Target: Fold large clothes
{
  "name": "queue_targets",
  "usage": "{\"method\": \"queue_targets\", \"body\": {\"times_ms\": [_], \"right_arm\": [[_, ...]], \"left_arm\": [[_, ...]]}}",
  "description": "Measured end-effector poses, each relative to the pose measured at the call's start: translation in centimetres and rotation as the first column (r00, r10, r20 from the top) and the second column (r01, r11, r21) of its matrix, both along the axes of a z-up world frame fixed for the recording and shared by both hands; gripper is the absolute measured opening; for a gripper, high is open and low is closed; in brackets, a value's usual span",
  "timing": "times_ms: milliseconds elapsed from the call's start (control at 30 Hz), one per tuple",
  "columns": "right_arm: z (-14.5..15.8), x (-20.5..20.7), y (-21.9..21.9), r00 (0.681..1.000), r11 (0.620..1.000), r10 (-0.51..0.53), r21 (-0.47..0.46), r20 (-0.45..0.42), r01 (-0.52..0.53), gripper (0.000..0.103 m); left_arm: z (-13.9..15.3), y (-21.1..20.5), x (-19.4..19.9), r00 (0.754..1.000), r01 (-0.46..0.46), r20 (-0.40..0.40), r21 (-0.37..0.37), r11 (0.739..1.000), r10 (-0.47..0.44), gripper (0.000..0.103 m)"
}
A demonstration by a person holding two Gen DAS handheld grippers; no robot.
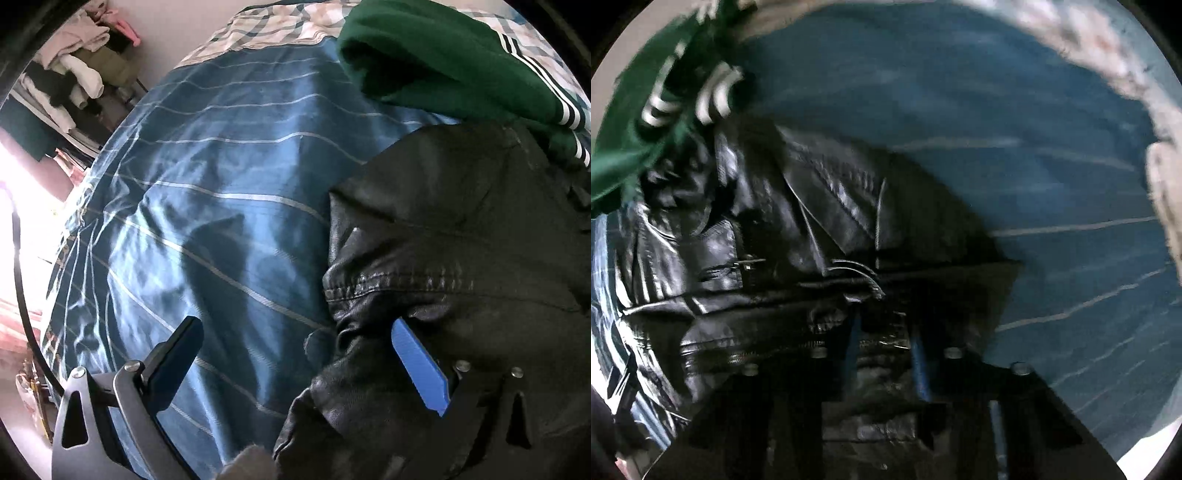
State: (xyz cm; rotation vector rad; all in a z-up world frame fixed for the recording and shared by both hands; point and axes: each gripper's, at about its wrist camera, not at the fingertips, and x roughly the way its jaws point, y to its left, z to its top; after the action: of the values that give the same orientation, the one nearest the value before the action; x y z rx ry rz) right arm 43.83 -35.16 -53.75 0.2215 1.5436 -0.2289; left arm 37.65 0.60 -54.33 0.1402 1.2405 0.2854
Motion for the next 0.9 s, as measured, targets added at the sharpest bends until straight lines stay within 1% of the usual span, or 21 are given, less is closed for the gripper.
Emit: {"method": "queue_targets", "body": {"times_ms": [100,133,167,233,300,333,367,400,433,467,533,567,633,667,700,733,767,800,867,900], "right_arm": [[2.8,-1.4,-0.8,0.995,0.997,-0.070,-0.015,0.074,0.071,0.013],[3.5,-1.9,-1.1,0.991,0.995,-0.090,-0.030,0.096,0.093,0.013],[3.6,-2.2,-1.3,0.989,0.994,-0.107,-0.023,0.098,0.110,0.013],[2.9,-2.6,-1.5,0.988,0.990,-0.137,-0.024,0.073,0.139,0.013],[0.5,-2.5,-1.9,0.988,0.989,-0.146,0.003,-0.040,0.146,0.014],[-1.0,-2.4,-2.3,0.979,0.982,-0.182,0.026,-0.092,0.185,0.015],[-1.3,-2.3,-2.8,0.973,0.975,-0.211,0.050,-0.097,0.216,0.015],[-1.2,-2.1,-3.0,0.968,0.969,-0.233,0.064,-0.099,0.240,0.019],[-0.6,-2.0,-3.2,0.963,0.962,-0.255,0.072,-0.090,0.262,0.021],[0.7,-1.9,-3.0,0.965,0.965,-0.255,0.041,-0.059,0.258,0.021],[3.1,-1.3,-1.7,0.979,0.979,-0.202,-0.008,0.011,0.202,0.023],[4.3,-1.3,-0.7,0.985,0.986,-0.167,-0.010,0.044,0.167,0.024],[5.1,-1.3,1.8,0.993,0.994,-0.093,0.057,0.067,0.089,0.028],[4.6,-1.1,3.7,0.998,0.993,-0.038,0.114,0.051,0.033,0.029],[4.3,-1.5,4.2,0.999,0.990,-0.009,0.142,0.036,0.004,0.029],[3.1,-1.5,5.8,1.000,0.986,0.028,0.167,0.008,-0.029,0.029],[1.8,-1.7,6.7,0.998,0.981,0.057,0.184,-0.023,-0.052,0.029],[0.7,-1.6,7.2,0.996,0.981,0.073,0.182,-0.050,-0.063,0.029],[-2.4,-1.8,8.2,0.989,0.989,0.088,0.133,-0.123,-0.071,0.029],[-2.8,-1.6,8.4,0.989,0.989,0.084,0.130,-0.120,-0.069,0.029]], "left_arm": [[1.4,-0.2,-0.4,0.999,0.007,0.033,-0.005,1.000,-0.007,0.103],[1.6,-0.3,-0.4,0.999,0.015,0.042,0.004,1.000,-0.015,0.103],[1.5,-0.5,-0.3,0.999,0.026,0.043,0.009,1.000,-0.026,0.103],[0.5,-0.7,0.1,0.999,0.035,0.026,0.027,0.999,-0.036,0.103],[-0.5,-0.5,0.5,1.000,0.029,0.002,0.028,0.999,-0.029,0.103],[-0.9,-0.4,0.7,1.000,0.028,-0.009,0.019,0.999,-0.028,0.103],[-1.0,-0.3,0.9,1.000,0.023,-0.019,0.005,1.000,-0.023,0.103],[-0.7,-0.1,0.9,1.000,0.019,-0.018,-0.003,1.000,-0.019,0.103],[-0.2,-0.1,0.9,1.000,0.015,-0.015,-0.004,1.000,-0.015,0.103],[0.7,-0.1,0.7,1.000,0.015,-0.003,0.000,1.000,-0.015,0.103],[2.2,-0.3,0.5,1.000,0.013,0.028,0.002,1.000,-0.013,0.103],[2.9,-0.5,0.4,0.999,0.011,0.042,0.002,1.000,-0.011,0.103],[3.2,-1.3,0.7,0.999,0.022,0.046,0.028,0.999,-0.023,0.103],[2.7,-1.7,1.0,0.999,0.024,0.040,0.048,0.999,-0.026,0.103],[2.0,-1.9,1.2,0.999,0.023,0.031,0.070,0.997,-0.025,0.103],[0.5,-2.1,1.7,1.000,0.021,-0.003,0.094,0.995,-0.021,0.103],[-0.6,-1.9,1.9,1.000,0.018,-0.023,0.087,0.996,-0.016,0.103],[-1.4,-1.7,2.1,0.999,0.010,-0.031,0.071,0.997,-0.007,0.103],[-2.1,-1.4,2.1,1.000,0.000,-0.016,0.047,0.999,0.001,0.103],[-2.0,-1.4,2.0,1.000,0.002,-0.007,0.054,0.999,-0.002,0.103]]}}
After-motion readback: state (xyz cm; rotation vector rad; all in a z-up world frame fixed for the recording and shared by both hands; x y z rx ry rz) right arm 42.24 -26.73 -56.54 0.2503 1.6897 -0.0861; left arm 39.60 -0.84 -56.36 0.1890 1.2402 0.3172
